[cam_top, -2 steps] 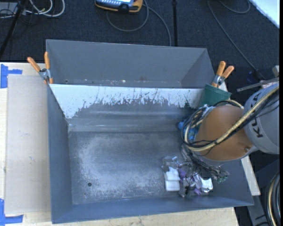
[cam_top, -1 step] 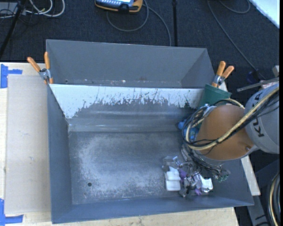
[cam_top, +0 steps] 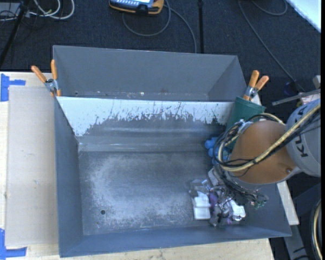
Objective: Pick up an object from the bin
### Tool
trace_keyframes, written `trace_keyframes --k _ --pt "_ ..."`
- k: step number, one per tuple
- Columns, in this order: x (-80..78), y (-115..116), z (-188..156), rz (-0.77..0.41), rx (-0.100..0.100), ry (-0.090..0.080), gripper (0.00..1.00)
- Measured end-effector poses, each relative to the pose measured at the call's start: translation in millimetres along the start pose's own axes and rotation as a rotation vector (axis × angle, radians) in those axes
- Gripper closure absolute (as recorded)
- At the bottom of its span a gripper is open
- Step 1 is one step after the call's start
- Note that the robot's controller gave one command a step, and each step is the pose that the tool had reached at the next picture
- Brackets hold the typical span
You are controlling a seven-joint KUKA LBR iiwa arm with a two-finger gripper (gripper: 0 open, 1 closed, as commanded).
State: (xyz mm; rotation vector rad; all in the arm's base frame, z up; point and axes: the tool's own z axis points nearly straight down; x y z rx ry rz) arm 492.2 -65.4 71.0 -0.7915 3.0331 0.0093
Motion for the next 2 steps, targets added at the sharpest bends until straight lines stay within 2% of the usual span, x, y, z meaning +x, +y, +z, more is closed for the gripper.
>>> trace_keyframes --k 1,2 --pt "4.2 -1.0 -0.9 0.000 0.003 -0.005 1.00" --pt "4.2 1.9 -7.1 -0.004 -0.001 0.001 1.00"
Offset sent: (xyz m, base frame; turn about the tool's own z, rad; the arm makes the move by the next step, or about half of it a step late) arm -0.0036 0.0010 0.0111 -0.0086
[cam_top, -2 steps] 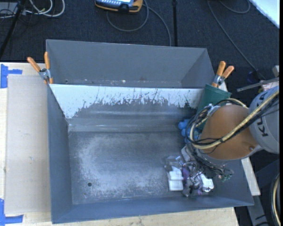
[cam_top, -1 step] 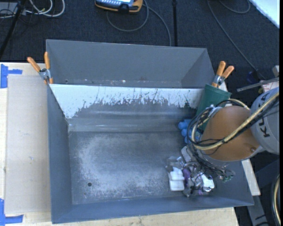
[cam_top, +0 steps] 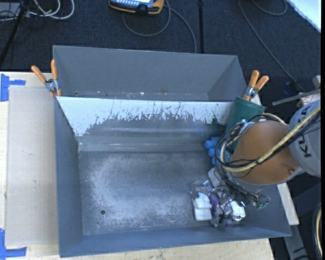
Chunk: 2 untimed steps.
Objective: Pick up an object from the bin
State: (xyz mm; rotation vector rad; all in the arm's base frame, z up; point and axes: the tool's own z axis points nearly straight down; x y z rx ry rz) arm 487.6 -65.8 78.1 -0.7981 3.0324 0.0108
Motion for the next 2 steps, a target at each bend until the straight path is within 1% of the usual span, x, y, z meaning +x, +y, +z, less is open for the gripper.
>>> trace_keyframes --k 1,2 --pt "3.2 1.5 -47.6 0.014 -0.004 0.005 1.00" --pt "-7.4 -20.2 -91.7 -0.005 -0.001 0.000 1.00"
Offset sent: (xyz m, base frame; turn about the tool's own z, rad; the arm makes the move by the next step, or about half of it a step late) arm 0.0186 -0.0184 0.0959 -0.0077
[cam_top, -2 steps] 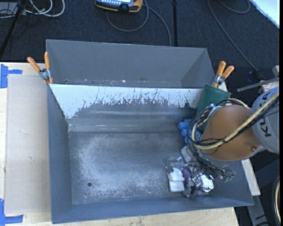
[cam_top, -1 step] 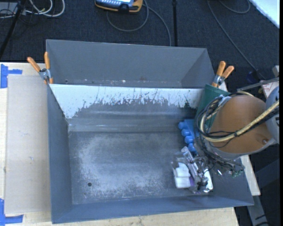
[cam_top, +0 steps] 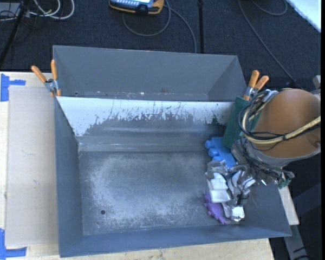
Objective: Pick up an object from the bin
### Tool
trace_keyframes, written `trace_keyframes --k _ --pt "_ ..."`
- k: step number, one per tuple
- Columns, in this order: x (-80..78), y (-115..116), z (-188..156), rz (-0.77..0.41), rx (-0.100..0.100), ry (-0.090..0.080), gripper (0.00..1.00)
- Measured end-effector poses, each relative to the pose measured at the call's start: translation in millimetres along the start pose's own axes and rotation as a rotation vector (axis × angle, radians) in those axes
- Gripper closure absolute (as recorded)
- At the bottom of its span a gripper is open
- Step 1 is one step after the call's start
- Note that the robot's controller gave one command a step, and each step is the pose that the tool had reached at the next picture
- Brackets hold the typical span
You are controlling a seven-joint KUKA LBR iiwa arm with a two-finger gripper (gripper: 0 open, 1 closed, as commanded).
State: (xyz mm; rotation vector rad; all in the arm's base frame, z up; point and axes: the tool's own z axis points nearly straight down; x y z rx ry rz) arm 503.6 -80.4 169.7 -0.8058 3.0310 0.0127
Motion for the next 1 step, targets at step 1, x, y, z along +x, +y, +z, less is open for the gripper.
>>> trace_keyframes --k 1 --pt "-1.0 -15.8 35.1 0.014 0.005 -0.006 1.00"
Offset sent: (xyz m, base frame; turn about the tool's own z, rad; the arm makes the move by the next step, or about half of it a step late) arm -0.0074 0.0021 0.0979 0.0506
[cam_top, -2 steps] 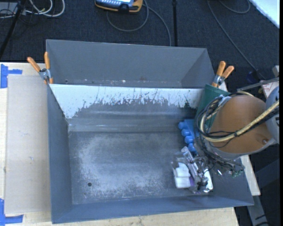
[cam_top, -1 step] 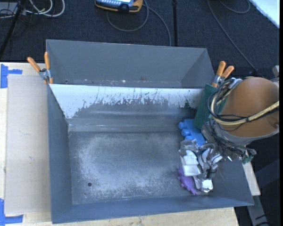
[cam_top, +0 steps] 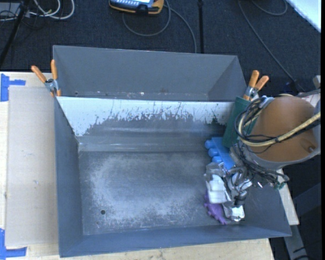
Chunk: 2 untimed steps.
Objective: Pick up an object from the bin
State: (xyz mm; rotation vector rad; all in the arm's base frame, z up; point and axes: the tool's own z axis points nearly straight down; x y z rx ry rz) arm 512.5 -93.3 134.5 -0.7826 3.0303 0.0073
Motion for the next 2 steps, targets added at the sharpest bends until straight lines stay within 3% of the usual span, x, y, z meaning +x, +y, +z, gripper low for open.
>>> trace_keyframes --k 1,2 --pt "7.1 9.7 -10.5 0.012 -0.017 0.019 1.00" --pt "7.3 16.2 -75.3 -0.020 -0.007 0.006 1.00"
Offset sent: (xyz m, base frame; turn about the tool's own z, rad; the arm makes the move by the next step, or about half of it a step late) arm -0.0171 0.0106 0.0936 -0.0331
